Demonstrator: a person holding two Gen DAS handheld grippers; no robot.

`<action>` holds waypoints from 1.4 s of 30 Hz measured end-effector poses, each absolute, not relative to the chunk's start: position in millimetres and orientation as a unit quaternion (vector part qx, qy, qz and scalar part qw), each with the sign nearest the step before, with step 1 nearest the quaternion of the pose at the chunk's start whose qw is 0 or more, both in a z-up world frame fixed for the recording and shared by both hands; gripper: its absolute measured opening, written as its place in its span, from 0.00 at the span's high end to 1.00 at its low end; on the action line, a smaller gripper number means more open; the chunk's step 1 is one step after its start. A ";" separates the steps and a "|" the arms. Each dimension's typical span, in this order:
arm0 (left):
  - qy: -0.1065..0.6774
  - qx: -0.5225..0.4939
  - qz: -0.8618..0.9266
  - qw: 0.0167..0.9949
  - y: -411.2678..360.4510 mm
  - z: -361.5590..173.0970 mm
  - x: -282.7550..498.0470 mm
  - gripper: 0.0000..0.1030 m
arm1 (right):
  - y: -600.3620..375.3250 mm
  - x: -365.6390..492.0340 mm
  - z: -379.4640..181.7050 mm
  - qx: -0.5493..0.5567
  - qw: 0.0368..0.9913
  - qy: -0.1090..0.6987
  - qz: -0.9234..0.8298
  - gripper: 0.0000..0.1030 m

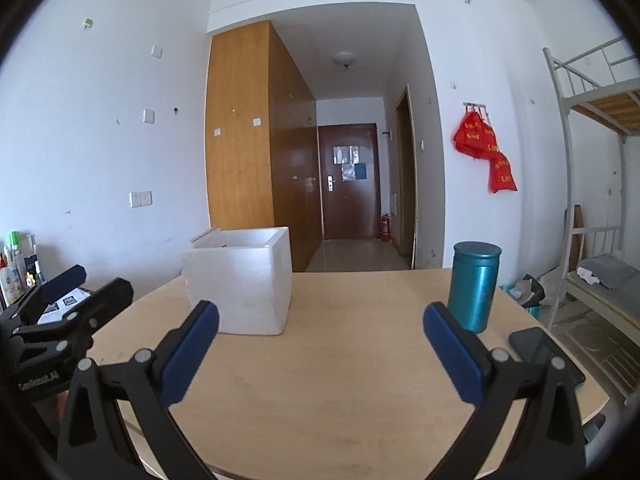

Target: Organize soft objects

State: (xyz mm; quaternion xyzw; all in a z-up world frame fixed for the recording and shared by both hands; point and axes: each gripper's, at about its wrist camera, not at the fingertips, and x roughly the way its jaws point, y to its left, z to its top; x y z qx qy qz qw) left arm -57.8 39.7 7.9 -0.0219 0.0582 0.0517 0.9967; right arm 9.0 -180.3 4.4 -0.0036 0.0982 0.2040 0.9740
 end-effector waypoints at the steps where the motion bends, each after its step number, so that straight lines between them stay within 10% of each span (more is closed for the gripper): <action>1: 0.061 -0.024 0.053 0.996 42.2 7.6 -56.7 0.00 | -180.4 8.4 4.0 -0.004 0.974 0.098 0.204 0.00; 42: 0.071 -0.028 0.059 0.995 39.4 8.5 -56.3 0.00 | -182.3 4.3 6.7 -0.001 0.977 0.098 0.190 0.00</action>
